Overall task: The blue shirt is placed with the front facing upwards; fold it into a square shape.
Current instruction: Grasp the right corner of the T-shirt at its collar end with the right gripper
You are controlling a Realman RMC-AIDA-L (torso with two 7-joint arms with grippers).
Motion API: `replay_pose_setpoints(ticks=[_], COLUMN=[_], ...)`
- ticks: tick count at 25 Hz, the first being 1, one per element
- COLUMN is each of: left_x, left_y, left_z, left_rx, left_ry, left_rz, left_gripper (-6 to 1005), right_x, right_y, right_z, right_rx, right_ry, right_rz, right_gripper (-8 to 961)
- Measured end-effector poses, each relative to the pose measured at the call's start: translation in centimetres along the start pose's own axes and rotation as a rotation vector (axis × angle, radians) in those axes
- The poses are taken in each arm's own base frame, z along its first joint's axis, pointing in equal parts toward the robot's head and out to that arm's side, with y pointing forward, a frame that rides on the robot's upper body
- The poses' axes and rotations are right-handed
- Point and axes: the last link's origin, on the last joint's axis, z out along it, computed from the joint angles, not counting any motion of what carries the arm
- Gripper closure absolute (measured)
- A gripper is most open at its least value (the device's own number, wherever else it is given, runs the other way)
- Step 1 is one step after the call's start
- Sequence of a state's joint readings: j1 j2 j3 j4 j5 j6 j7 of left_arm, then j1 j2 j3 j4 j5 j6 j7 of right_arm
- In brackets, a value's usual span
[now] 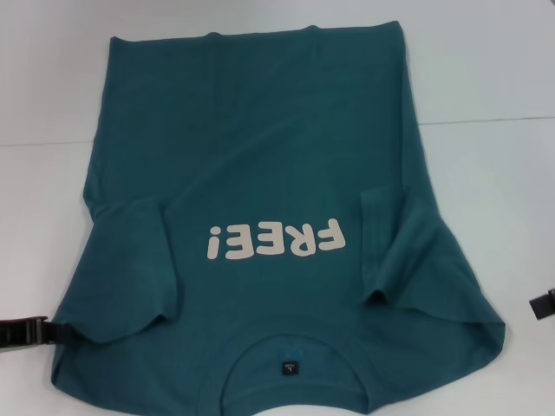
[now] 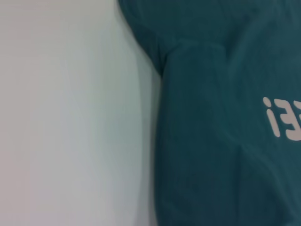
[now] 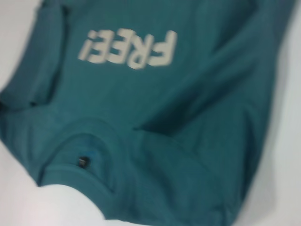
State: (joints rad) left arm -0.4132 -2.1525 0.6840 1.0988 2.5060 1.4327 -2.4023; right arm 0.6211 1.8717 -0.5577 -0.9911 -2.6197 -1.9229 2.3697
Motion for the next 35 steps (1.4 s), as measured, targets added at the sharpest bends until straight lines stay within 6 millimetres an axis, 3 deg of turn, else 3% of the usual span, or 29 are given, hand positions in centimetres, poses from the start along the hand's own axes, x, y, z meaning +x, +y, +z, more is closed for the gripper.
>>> replay_pose_setpoints(ticks=[9, 19, 35], left_x=[0.2, 0.2, 0.1], left_y=[0.2, 0.2, 0.2], left_z=[0.1, 0.2, 0.3], left_rx=[-0.005, -0.007, -0.010], left_ry=[0.002, 0.000, -0.001], left_rz=[0.012, 0.017, 0.018], left_gripper=[950, 948, 945], right_x=[0.4, 0.2, 0.0], right_y=[-1.3, -1.1, -1.4], right_z=[1.8, 4.2, 5.9], right_rx=[0.052, 0.051, 0.057], right_ry=[-0.002, -0.014, -0.028], right_rz=[0.058, 0.071, 0.090], right_gripper=[177, 188, 206])
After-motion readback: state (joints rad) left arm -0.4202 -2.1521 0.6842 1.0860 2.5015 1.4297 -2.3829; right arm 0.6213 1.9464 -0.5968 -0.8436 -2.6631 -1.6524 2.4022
